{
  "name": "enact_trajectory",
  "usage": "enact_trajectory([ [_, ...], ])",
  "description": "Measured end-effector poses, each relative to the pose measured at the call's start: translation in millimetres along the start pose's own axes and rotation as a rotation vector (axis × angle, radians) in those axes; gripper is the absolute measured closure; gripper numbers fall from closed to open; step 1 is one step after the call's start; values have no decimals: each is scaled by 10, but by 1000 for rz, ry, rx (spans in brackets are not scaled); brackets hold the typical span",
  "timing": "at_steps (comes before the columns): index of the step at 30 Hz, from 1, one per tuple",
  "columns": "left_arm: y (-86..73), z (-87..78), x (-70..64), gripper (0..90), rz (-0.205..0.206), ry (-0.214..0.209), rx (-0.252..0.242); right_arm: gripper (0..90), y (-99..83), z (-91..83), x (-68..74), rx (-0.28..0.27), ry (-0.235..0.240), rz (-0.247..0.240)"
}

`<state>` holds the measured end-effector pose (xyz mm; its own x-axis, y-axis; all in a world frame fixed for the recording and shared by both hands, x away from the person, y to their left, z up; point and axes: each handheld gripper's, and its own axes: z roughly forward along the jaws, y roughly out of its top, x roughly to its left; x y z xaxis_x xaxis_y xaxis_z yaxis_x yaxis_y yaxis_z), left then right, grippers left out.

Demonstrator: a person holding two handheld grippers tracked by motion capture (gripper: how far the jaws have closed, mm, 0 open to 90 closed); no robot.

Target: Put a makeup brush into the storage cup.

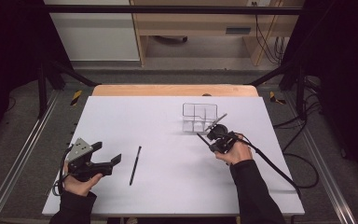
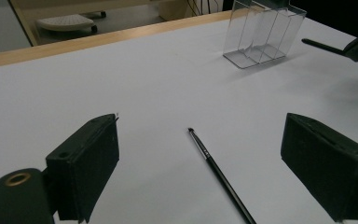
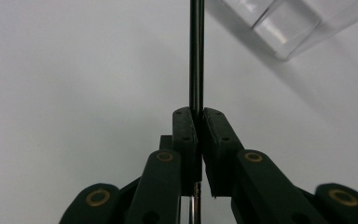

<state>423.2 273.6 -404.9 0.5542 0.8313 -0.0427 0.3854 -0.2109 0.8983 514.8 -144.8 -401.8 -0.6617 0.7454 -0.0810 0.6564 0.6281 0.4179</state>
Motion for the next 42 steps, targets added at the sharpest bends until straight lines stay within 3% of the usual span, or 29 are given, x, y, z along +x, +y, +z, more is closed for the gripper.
enact_trajectory([
  [8, 11, -4, -21, 105, 5, -7, -3, 843, 94, -313, 100, -106, -7, -61],
  [16, 15, 10, -44, 104, 17, -14, 2, 843, 174, -504, 229, -151, 18, -171],
  [23, 23, 29, -79, 104, 31, -24, 7, 842, 232, -578, 359, -169, 40, -238],
  [31, 54, 75, -150, 103, 74, -41, 21, 843, 301, -586, 488, -153, 62, -320],
  [36, 95, 96, -191, 103, 104, -50, 26, 843, 325, -584, 526, -137, 70, -340],
  [42, 170, 120, -261, 102, 148, -67, 30, 843, 327, -609, 549, -154, 88, -348],
])
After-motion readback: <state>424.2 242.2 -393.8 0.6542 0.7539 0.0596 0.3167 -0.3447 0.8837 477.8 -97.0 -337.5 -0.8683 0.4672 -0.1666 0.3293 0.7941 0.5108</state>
